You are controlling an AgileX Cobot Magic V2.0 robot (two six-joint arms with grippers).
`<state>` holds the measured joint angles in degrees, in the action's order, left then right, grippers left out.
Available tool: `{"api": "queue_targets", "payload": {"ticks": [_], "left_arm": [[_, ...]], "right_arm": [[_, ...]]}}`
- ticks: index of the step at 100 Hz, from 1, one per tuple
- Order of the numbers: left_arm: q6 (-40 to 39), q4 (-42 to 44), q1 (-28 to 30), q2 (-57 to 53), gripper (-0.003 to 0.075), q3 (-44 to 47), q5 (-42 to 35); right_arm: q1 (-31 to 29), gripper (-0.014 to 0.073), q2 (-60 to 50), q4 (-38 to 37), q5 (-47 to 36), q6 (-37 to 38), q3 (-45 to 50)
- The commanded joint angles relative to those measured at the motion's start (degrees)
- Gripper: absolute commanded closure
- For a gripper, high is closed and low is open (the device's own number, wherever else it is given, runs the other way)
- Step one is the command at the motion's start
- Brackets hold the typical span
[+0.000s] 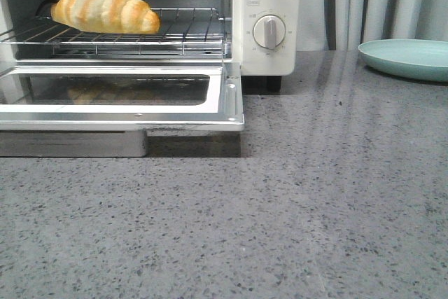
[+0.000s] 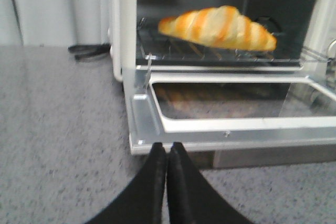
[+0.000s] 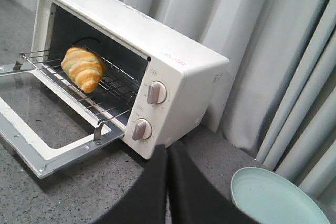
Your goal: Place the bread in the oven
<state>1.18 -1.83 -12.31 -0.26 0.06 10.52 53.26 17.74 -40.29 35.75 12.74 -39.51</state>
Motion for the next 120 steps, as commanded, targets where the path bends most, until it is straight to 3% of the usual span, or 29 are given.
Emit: {"api": "queue_targets", "payload": {"ticks": [1, 17, 120], "left_arm": [[-2.05, -0.77, 2.13, -1.54, 0.0741, 1.25, 0.49], [-2.25, -1.12, 3.79, -1.54, 0.0741, 1.25, 7.31], [-2.25, -1.13, 3.79, -1.54, 0.0741, 1.25, 7.31]], "right_arm": [[-0.44, 0.0642, 0.51, -2.13, -3.26, 0.00, -1.35], [-0.44, 0.0642, 0.51, -2.13, -3.26, 0.00, -1.35], [-0.44, 0.0642, 0.41, -2.13, -1.93, 0.00, 0.91]]}}
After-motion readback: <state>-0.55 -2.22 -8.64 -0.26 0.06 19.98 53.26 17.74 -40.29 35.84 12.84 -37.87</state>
